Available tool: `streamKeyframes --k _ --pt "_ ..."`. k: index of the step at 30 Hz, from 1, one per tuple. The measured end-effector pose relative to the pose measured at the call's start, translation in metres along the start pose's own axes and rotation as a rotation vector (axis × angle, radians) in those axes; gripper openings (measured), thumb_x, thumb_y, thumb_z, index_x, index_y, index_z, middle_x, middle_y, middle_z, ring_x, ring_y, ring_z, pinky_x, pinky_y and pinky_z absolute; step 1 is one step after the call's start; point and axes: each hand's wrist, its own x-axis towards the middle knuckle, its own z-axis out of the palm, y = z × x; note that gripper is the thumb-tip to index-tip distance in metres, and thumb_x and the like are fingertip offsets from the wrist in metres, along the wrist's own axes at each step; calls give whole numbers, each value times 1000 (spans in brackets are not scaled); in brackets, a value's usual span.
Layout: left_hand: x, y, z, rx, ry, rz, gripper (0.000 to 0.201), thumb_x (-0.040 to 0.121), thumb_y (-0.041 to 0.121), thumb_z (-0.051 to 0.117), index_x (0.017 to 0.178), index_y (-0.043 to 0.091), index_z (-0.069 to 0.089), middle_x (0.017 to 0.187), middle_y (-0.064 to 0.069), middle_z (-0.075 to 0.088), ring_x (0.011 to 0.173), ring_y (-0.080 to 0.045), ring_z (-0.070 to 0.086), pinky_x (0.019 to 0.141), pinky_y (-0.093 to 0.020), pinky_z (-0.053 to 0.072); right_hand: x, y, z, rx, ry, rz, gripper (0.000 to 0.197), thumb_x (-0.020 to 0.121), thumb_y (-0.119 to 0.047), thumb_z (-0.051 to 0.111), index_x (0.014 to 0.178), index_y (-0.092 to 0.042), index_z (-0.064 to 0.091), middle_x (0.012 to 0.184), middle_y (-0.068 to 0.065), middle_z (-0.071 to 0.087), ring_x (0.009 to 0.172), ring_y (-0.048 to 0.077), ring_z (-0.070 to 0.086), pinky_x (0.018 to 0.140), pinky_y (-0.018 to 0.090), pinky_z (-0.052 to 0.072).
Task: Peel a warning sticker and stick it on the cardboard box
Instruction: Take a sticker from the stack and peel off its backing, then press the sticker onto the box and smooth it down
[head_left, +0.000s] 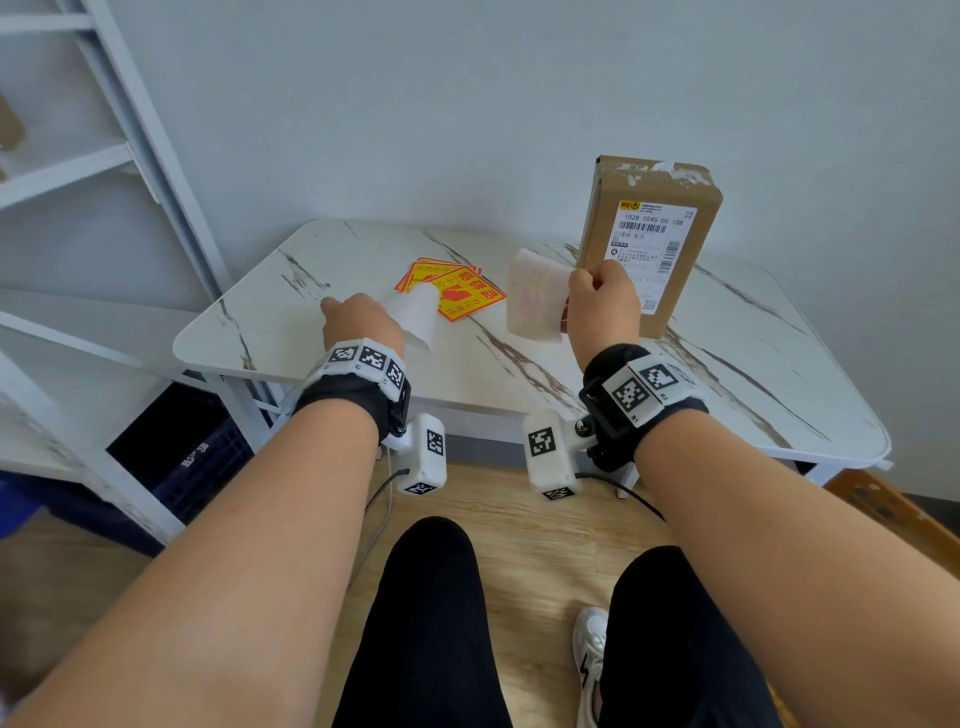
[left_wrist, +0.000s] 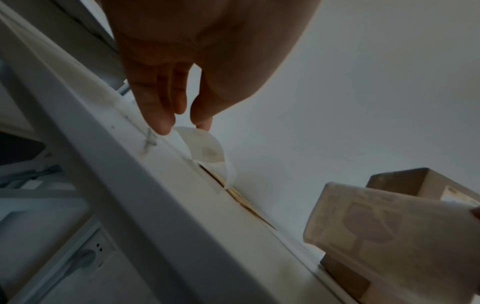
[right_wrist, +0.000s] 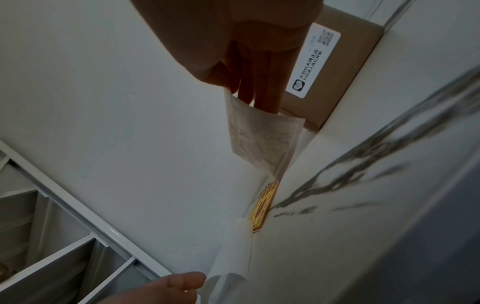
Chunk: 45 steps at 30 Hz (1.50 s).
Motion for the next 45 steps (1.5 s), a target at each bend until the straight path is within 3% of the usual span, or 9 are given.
streamKeyframes --k 4,7,11,15,20,27,34,38,45 --pt "-6 8 -3 38 53 122 35 91 7 45 117 13 68 133 -15 47 125 -34 42 101 -44 44 -1 -2 -3 -12 1 -4 16 91 -14 38 75 -14 43 68 -3 47 66 18 47 65 38 50" --pt "-16 23 -2 -75 48 205 35 88 7 46 104 20 75 122 -11 61 120 -32 49 96 -45 49 -1 -4 -7 -29 -12 -25 12 89 -12 39 80 -11 47 67 -2 48 63 15 43 59 30 41" --pt "-40 52 4 -256 -44 333 16 76 15 67 79 29 74 97 0 72 102 -24 64 90 -35 54 -3 -7 -14 4 -40 -3 15 83 -13 46 72 -16 56 64 -4 57 66 17 54 66 37 55" --pt "-63 77 11 -267 -131 472 25 67 29 77 92 24 76 98 3 70 100 -18 64 89 -35 53 -4 -11 -25 -30 -84 -56 15 81 -15 54 73 -20 66 68 -6 59 66 14 52 56 23 40" --pt "-77 91 16 -198 -79 567 36 64 43 79 96 28 72 108 1 64 106 -21 59 91 -36 50 -5 -8 -35 0 -107 -43 21 78 -16 56 61 -27 57 78 -2 67 73 18 54 71 33 43" --pt "-86 99 13 -225 -35 585 37 63 60 74 88 32 75 99 -2 65 99 -23 60 83 -36 51 -5 -5 -42 27 -173 -118 20 88 -13 53 71 -24 57 83 6 71 74 18 57 68 31 42" --pt "-82 96 13 -174 -69 581 34 68 47 76 100 36 74 108 0 62 108 -23 57 89 -35 49 -6 -13 -42 114 -267 -30 29 87 -5 43 95 -7 71 102 5 69 96 17 52 72 26 38" --pt "-80 95 14 -155 -82 576 30 74 48 70 102 37 74 108 -1 63 109 -24 56 90 -38 48 -4 -11 -41 143 -274 13 36 86 -6 39 99 -12 72 113 3 70 111 17 54 87 29 36" --pt "-67 93 12 -223 -104 485 25 87 25 53 94 22 77 97 -12 67 99 -33 61 86 -40 52 3 -3 -39 5 -124 -15 29 89 -11 44 110 -16 64 110 1 64 103 19 57 84 29 42"
